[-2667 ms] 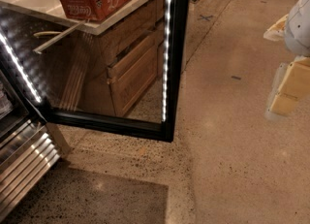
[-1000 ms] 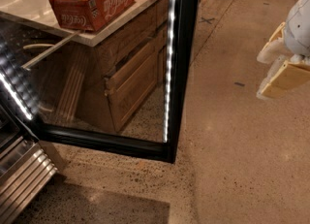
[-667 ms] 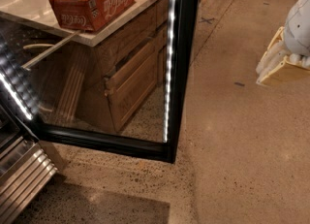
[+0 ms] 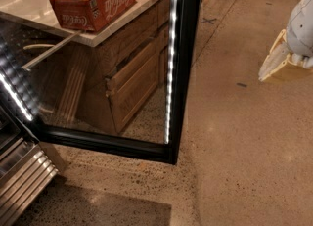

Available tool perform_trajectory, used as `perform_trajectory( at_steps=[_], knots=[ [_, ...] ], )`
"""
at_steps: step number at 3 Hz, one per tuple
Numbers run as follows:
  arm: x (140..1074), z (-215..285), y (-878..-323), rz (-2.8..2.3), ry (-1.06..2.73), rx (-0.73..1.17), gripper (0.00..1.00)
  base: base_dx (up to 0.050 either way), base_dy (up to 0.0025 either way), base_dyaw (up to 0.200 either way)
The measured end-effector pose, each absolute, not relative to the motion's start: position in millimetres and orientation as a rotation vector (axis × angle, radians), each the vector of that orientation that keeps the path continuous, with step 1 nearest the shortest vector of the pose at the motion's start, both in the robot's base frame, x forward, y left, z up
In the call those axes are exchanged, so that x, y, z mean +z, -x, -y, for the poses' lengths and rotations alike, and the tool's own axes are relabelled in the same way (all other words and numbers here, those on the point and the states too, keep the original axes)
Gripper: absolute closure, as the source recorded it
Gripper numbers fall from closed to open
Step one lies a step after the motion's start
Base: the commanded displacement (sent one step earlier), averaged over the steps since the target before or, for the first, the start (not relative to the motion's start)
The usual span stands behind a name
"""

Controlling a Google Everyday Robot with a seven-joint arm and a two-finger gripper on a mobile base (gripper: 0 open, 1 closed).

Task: Close right fridge door

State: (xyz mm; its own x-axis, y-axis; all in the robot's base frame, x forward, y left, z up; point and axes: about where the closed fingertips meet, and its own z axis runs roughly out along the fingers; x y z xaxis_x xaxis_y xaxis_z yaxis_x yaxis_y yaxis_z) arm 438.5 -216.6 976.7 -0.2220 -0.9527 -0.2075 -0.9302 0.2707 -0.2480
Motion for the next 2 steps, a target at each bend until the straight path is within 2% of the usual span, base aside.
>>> perform_trajectory(
  at_steps=[1, 2],
  knots=[
    [976.9, 216.6, -438.8, -2.231, 1.721, -0.101, 1.00, 0.000, 0.00000, 0.000],
    [976.6, 218.3, -462.4, -2.254, 1.696, -0.072, 1.00, 0.000, 0.00000, 0.000]
  ],
)
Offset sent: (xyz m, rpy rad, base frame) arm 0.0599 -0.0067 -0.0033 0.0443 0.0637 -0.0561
